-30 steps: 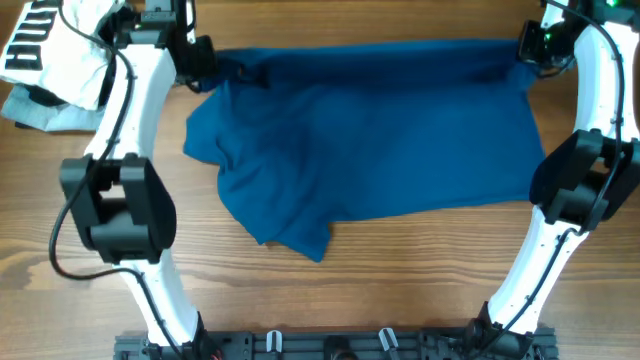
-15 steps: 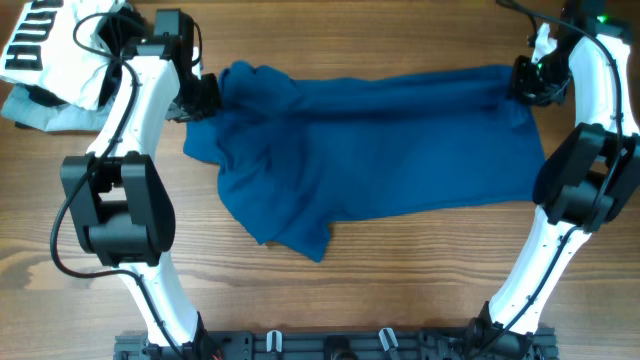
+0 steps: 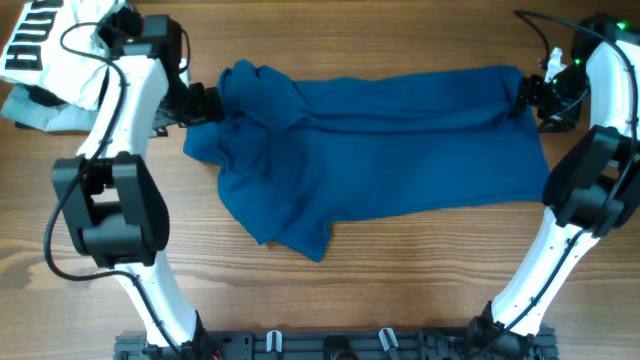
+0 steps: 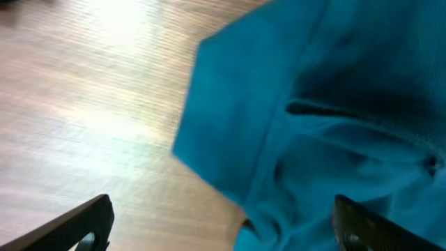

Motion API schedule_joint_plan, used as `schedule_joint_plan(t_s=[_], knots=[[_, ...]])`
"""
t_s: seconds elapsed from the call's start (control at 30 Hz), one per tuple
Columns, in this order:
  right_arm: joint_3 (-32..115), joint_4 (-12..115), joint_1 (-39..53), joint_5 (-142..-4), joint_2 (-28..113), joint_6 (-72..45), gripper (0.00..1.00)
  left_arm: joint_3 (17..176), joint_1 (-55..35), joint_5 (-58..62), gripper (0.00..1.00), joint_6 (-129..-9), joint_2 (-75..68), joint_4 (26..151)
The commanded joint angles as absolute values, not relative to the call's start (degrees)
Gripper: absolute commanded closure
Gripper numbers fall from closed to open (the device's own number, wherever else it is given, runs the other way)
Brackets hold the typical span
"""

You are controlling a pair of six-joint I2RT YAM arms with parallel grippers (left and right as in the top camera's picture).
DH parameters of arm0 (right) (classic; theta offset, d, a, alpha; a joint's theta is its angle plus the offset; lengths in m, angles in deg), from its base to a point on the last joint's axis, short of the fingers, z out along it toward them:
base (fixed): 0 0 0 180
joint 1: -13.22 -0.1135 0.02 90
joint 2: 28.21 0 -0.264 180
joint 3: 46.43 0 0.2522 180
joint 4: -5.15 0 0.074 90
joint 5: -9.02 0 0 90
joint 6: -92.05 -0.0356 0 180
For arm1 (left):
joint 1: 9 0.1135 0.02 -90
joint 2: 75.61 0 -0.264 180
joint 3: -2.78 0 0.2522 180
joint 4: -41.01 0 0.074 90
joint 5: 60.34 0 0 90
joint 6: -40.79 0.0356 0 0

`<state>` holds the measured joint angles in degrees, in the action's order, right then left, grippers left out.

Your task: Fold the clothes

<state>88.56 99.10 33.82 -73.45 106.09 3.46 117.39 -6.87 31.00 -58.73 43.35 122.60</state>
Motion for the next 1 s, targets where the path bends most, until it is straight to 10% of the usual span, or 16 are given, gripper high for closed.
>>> schedule_joint_plan(t_s=[0.0, 0.63, 0.97], knots=[[88.5, 99.1, 34.4, -71.9, 100.3, 3.4, 0.22, 122.8, -5.1, 30.1, 0.0, -58.2, 37.3, 125.2], [89.3, 111.1, 34.5, -65.9, 63.4, 2.0, 0.2, 121.6, -10.4, 22.0, 0.0, -68.6, 10.1, 149.4], [81.1, 106.4, 32.9, -65.9, 63.4, 2.1, 0.2, 81.0, -33.0, 22.2, 0.12, -82.7, 8.1, 124.9]])
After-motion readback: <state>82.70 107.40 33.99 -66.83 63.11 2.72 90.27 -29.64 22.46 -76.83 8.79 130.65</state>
